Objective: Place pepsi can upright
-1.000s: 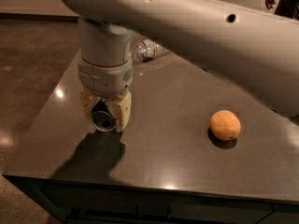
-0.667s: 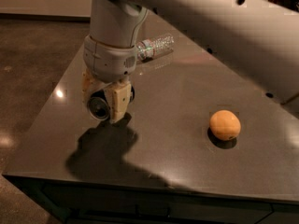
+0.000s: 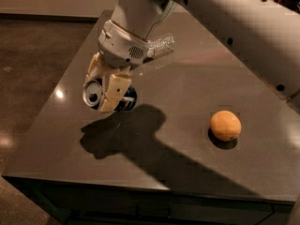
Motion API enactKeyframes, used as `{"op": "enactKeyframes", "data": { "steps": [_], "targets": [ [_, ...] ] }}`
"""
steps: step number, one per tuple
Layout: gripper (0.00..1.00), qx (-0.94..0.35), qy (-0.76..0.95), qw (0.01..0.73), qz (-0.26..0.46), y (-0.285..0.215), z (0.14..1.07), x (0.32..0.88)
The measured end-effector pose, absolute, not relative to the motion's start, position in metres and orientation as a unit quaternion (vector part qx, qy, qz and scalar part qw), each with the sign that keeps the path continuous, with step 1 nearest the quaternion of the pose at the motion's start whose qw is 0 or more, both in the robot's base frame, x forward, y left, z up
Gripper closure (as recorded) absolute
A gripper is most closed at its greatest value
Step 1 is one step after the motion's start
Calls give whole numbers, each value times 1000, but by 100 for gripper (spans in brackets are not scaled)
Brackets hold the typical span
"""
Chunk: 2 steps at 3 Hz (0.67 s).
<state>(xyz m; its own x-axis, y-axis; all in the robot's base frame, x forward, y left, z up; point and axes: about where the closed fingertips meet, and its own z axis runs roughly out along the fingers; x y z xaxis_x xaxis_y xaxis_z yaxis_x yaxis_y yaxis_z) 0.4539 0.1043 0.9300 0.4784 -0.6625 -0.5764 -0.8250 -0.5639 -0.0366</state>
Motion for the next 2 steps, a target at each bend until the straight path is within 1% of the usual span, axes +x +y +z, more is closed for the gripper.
{"op": "enactKeyframes", "data": {
  "steps": [1,2],
  "targets": [
    [100,-777,507,192,321,106,934,465],
    [100,-708,558,230,366,109,941,477]
  ]
}}
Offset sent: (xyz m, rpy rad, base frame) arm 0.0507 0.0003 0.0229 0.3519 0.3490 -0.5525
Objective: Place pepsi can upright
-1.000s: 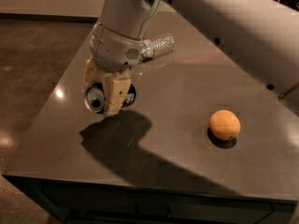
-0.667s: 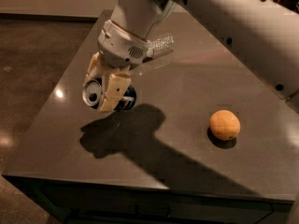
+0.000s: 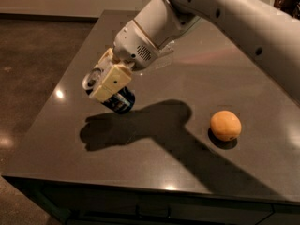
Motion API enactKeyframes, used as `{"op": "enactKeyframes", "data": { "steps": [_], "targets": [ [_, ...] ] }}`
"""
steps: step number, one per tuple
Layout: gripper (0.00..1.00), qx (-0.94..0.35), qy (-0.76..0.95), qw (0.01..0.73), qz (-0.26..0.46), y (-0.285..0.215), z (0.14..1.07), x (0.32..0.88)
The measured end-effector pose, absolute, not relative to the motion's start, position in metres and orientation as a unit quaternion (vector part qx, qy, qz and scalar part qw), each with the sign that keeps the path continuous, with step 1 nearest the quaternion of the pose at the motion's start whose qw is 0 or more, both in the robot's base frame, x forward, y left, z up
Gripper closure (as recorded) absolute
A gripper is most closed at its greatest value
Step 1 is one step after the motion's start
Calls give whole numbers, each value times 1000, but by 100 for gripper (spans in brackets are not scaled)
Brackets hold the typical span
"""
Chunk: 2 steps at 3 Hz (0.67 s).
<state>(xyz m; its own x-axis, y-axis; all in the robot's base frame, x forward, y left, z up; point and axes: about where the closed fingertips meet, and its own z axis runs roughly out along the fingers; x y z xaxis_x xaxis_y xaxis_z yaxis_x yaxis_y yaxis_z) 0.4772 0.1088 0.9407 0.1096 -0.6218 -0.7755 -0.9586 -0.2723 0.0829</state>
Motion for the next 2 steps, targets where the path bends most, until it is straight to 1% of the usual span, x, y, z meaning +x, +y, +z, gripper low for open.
{"op": "enactKeyframes", "data": {
  "steps": [2],
  "targets": [
    [100,-590,609,301,437,106,952,501]
  ]
}}
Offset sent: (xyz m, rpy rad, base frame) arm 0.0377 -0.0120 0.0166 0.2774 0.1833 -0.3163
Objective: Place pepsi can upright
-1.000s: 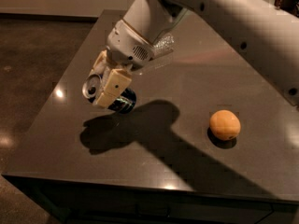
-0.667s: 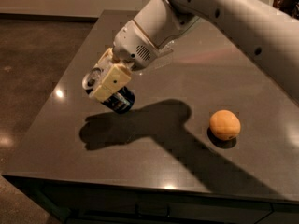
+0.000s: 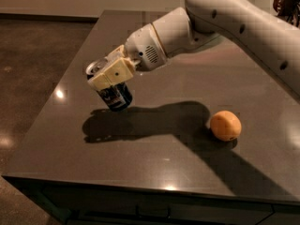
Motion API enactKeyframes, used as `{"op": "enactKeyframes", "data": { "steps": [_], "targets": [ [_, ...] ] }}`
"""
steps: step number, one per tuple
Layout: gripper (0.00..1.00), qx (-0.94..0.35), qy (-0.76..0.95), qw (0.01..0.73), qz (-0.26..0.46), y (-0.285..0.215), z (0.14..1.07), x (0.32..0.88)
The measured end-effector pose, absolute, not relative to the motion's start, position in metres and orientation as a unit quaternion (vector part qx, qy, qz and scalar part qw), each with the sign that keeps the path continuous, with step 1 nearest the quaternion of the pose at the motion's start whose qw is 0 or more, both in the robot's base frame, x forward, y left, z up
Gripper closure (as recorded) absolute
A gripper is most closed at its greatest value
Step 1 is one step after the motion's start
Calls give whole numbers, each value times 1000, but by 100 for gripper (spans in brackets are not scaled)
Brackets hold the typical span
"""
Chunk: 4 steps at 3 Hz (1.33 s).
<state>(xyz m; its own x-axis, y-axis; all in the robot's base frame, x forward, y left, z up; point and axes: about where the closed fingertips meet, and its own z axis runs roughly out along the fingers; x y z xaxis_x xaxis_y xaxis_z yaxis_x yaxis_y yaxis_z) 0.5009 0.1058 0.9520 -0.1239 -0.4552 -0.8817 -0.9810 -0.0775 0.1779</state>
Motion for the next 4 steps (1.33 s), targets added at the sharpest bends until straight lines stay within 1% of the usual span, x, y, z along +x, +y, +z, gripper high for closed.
{"op": "enactKeyframes", "data": {
  "steps": [2,4],
  "targets": [
    [100,-543,599,351,472,106,951,505],
    [100,-532,572,380,494,120,947,503]
  ]
}}
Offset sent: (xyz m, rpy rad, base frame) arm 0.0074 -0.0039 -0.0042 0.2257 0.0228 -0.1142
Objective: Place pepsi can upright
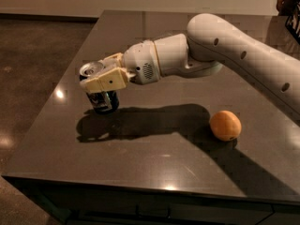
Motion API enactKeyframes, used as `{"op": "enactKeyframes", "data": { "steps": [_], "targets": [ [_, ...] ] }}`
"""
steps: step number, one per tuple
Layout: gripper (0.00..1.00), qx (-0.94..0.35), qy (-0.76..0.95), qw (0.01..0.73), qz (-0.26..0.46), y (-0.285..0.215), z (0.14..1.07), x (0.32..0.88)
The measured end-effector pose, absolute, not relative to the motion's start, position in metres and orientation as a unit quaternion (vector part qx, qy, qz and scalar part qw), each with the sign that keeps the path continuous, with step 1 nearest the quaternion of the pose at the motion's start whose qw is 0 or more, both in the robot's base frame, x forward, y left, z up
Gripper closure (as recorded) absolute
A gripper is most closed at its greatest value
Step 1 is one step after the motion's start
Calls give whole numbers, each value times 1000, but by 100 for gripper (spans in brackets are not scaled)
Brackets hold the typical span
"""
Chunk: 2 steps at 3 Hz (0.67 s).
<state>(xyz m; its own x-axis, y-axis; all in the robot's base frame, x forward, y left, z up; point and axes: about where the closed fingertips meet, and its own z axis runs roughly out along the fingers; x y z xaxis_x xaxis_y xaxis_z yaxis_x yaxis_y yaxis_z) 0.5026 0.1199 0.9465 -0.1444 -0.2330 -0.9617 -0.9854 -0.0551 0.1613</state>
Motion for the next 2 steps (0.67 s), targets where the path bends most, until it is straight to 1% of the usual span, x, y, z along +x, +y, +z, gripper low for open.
{"op": "enactKeyframes", "data": {
  "steps": [2],
  "targets": [
    [100,-541,552,373,513,144,936,495]
  ]
}}
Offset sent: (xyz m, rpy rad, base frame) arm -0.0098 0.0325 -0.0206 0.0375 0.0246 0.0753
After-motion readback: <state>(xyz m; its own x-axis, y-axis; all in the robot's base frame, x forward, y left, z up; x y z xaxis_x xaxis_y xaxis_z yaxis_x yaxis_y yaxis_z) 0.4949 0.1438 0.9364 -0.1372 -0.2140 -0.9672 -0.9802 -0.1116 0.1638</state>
